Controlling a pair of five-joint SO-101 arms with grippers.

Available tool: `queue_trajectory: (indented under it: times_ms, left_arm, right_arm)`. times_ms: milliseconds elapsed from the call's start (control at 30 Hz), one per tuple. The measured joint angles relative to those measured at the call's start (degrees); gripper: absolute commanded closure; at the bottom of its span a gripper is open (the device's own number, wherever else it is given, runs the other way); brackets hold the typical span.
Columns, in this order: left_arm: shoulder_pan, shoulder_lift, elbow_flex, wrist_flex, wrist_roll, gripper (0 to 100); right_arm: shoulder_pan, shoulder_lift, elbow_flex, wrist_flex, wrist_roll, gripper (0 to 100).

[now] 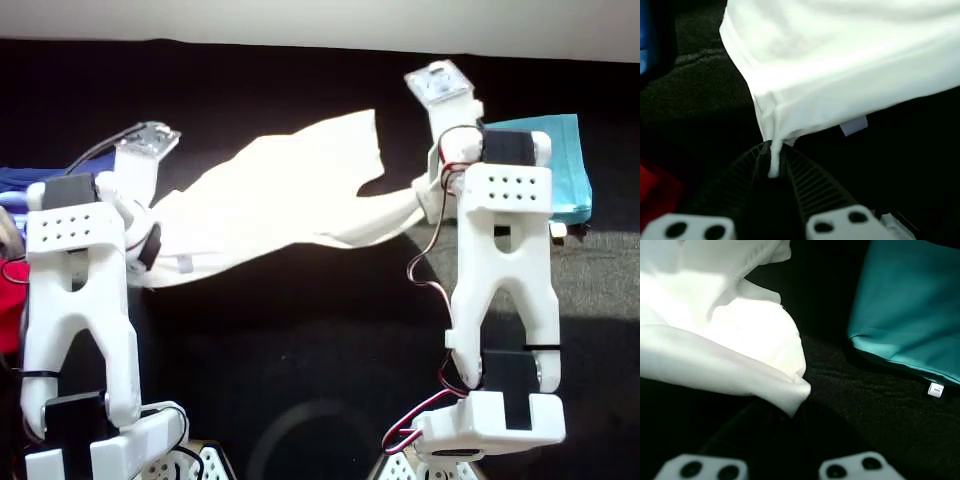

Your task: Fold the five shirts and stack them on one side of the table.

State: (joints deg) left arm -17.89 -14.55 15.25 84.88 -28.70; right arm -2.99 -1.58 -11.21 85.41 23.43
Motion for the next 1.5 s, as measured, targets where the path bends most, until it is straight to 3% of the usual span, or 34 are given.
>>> queue_trajectory:
  times_ms: [233,533,833,1067,1267,1500]
  left_arm:
    - [0.00,0.00,-27.08,13.63,3.43,99]
    - [-3.60,-12.04,-49.76,15.30,4.57,99]
    - [-3.60,-29.10,-51.16,15.47,4.66,99]
    - [-3.60,-33.05,-51.78,15.47,4.66,99]
    - [-3.60,-32.26,-48.00,14.15,4.92,99]
    - [-3.60,-24.44,-32.62,6.15,5.01,99]
  right_arm:
    - [0.26,-8.79,-9.85,-1.58,-3.16,99.3]
    - [0.35,-25.23,-16.70,-1.58,-3.16,99.3]
    - [0.70,-42.99,-17.76,-1.58,-3.16,99.3]
    - [0.70,-54.51,-18.37,-1.67,0.70,99.3]
    - [0.70,-52.31,-17.58,-6.15,1.93,99.3]
    - [0.70,-39.91,-7.47,-17.41,1.93,99.3]
